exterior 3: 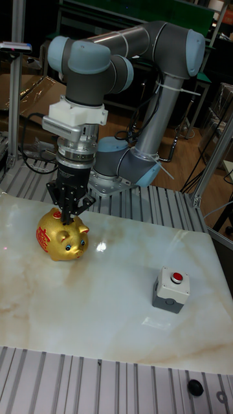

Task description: Drop coins into a piggy bank

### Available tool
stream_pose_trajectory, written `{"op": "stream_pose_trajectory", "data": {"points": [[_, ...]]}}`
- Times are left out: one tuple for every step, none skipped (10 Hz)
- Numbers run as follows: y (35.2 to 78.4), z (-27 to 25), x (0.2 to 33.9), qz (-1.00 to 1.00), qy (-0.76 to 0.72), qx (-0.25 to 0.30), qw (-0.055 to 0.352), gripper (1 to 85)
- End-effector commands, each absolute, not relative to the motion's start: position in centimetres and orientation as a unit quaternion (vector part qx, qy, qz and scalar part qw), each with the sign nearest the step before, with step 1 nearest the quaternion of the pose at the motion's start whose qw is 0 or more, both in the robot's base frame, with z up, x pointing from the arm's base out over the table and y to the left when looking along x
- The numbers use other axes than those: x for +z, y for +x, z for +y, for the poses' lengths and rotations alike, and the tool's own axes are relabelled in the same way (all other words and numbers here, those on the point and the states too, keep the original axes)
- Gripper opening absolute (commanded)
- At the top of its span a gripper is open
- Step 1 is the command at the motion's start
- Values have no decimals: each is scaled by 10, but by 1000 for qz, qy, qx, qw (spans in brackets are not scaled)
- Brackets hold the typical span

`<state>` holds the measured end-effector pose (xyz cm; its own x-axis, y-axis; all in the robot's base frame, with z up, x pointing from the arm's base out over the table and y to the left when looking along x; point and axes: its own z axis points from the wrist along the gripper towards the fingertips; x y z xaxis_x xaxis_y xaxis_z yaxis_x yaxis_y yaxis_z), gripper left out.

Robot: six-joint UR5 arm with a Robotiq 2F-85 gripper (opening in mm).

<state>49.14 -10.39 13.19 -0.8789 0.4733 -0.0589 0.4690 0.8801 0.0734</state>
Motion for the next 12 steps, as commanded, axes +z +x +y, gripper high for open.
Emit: {"op": "stream_pose_trajectory", "data": {"points": [[491,-101,134,969,243,38,37,203],[490,-98,136,968,245,41,35,180],[488,-95,139,968,246,41,32,97],[485,-93,142,969,242,36,26,13],[486,-85,148,972,226,47,29,10],[489,-76,153,976,205,60,38,10],[491,-72,157,982,172,54,47,10],[491,-65,159,987,148,49,50,10],[495,-50,160,989,129,55,56,10],[496,-41,160,989,126,47,59,10],[494,-41,160,990,122,24,62,10],[488,-34,160,990,123,16,61,10]]}}
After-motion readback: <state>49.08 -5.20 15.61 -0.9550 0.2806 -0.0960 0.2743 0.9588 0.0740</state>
